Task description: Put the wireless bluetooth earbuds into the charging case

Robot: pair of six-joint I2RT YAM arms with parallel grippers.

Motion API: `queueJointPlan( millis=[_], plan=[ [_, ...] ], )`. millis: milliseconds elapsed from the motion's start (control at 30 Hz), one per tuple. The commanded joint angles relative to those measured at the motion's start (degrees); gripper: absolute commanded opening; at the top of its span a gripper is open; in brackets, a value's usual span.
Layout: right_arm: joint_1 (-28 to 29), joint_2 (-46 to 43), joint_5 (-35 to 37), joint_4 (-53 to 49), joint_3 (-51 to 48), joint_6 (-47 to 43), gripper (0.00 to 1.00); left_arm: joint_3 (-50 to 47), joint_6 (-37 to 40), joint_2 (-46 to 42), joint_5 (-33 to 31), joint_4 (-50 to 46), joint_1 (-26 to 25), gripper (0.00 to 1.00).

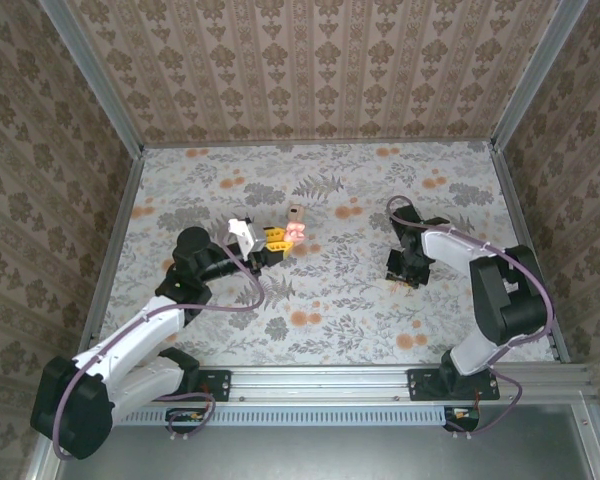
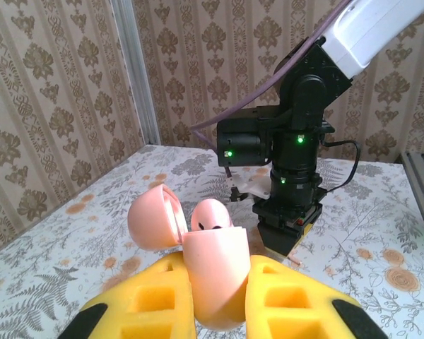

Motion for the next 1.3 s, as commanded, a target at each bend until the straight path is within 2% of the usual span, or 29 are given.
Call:
queueJointPlan(
  millis=[0,300,600,867,1033,1167,1267],
  plan=[
    [-0.3,1.2,-1.3,0.4,1.2,0.0,0.31,-0.7,1.6,-0.8,-0.4,-0.3,0.3,0.0],
    [-0.2,-0.8,-2.3,-0.1,-0.6,0.2,0.3,-0.5,2.2,-0.7,-0.8,-0.8,0.4,0.0],
    [0.3,-2.3,-2.7,0.8,-1.1,0.0,0.17,-0.4,1.5,-0.7,-0.7,-1.0,0.4,0.0],
    [2.1,-8.3,-2.4,1.3,-0.2,0.2,0.15,-1.0,-1.8,-0.3,-1.6,2.0,0.7,0.0],
    [6.3,-17.6,-0.9,3.2,2.5,1.2,0.11,-2.4,-5.7,0.6,-3.4,8.0,0.9,0.0],
    [14.3,-27.0,6.8,8.9,4.8,-0.3,0.1,-3.8,-10.8,2.5,-3.6,17.2,1.1,0.0],
    [18.4,-31.8,9.4,14.1,6.3,-2.6,0.09,-4.5,-15.2,3.9,-3.6,25.0,1.3,0.0]
  ],
)
